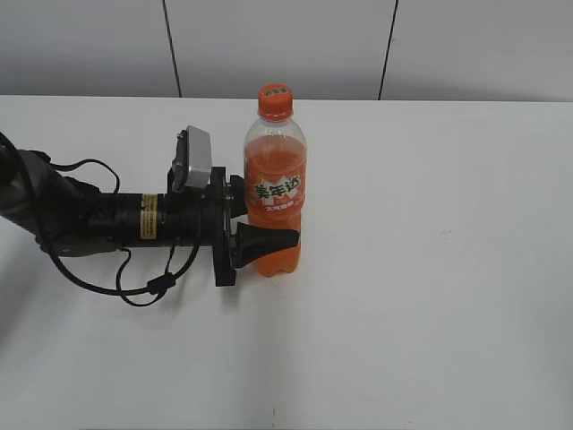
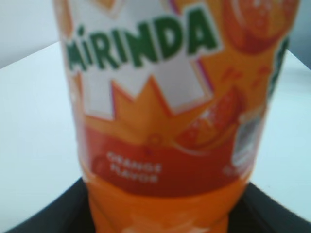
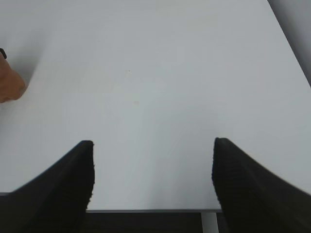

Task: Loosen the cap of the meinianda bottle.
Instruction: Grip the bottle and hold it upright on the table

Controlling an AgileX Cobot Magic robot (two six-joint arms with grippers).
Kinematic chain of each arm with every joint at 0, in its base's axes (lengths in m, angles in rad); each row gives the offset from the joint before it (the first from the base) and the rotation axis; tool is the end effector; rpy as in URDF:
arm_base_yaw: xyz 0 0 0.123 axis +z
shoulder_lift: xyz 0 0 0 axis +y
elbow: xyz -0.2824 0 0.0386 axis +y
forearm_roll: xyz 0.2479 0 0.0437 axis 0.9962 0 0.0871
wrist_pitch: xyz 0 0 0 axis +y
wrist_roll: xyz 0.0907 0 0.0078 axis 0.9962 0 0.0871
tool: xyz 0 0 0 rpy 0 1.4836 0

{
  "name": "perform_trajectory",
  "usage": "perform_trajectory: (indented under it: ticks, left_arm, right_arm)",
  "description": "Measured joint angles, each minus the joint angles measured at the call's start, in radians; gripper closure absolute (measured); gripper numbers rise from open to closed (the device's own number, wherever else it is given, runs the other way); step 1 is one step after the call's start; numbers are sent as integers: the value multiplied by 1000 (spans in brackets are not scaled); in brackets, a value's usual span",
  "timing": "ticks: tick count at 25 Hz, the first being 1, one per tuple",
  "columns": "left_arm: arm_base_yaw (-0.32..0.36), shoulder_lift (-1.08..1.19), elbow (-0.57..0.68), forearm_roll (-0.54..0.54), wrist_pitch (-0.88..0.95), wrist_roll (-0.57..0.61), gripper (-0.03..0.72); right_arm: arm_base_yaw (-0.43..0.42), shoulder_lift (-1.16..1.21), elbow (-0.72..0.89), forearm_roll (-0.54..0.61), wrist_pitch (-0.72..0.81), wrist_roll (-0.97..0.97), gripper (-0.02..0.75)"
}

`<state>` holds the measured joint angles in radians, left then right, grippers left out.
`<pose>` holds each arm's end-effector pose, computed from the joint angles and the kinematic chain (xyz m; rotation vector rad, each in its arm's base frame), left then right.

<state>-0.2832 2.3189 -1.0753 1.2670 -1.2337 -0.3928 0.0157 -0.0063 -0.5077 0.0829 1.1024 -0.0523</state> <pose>0.3392 -0.1841 0.0657 1.2497 1.4063 -1.0213 -0.0087 0.0066 0.2761 -0.0770 2.0686 0.0771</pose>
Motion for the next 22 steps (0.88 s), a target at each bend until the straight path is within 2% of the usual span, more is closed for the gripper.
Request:
perform_trajectory:
  ticks: [12, 22]
  left_arm:
    - [-85, 0, 0, 2, 4, -60, 283]
    - [-92, 0, 0, 1, 3, -66, 283]
  right_arm:
    - [0, 0, 0, 0, 0, 0, 172]
    - [0, 0, 0, 0, 0, 0, 172]
